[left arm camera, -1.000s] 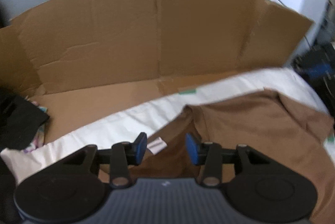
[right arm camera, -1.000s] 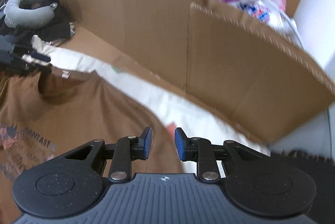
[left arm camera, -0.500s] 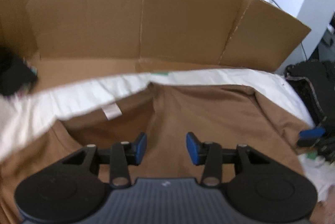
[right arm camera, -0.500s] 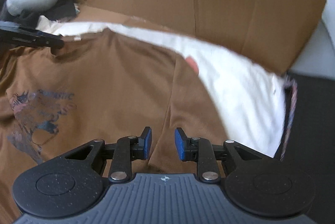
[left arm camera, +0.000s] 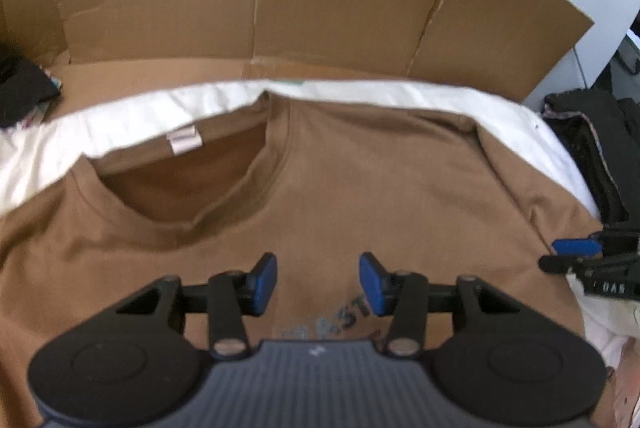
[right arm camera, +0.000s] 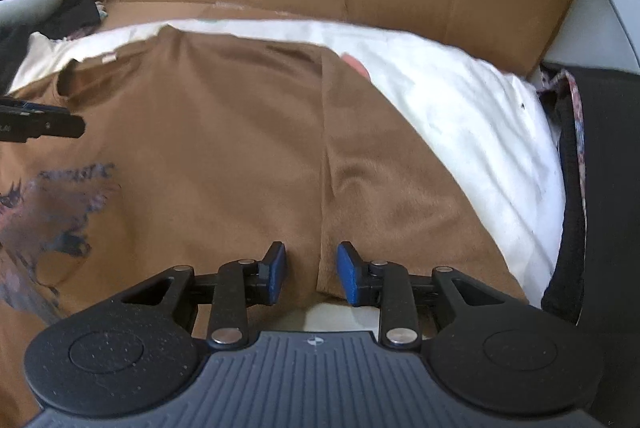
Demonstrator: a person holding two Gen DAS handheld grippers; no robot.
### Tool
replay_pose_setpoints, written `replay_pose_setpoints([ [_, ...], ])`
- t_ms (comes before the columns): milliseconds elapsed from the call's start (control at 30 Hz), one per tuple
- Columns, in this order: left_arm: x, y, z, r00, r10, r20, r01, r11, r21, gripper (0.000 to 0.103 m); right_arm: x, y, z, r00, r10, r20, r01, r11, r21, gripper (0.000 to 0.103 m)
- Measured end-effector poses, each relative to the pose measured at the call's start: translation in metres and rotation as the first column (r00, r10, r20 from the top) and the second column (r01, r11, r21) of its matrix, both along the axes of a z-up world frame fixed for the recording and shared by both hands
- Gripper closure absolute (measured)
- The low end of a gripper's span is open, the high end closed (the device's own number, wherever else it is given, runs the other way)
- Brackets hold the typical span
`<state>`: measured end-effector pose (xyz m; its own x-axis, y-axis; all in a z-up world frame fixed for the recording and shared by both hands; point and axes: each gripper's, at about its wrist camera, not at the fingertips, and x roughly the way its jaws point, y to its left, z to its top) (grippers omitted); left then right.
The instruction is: Fold clothes
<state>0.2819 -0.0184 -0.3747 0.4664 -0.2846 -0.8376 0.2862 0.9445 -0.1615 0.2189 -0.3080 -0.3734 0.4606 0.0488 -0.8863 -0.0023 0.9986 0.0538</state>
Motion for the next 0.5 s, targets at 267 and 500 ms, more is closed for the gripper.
replay_pose_setpoints([
  [267,-0.005,0.002,-0.008,1.000,0.017,-0.021,-0.017,1.000,0.016,0.055,0.002,-0.032,0.021,0.997,-0.014,0.071,0.013,1.000,0.002,0.102],
  [500,-0.004,0.004,-0.009,0.999,0.023,-0.022,-0.023,1.000,0.000,0.055,0.018,-0.071,0.037,0.992,-0.052,0.115,0.055,0.998,-0.020,0.102],
])
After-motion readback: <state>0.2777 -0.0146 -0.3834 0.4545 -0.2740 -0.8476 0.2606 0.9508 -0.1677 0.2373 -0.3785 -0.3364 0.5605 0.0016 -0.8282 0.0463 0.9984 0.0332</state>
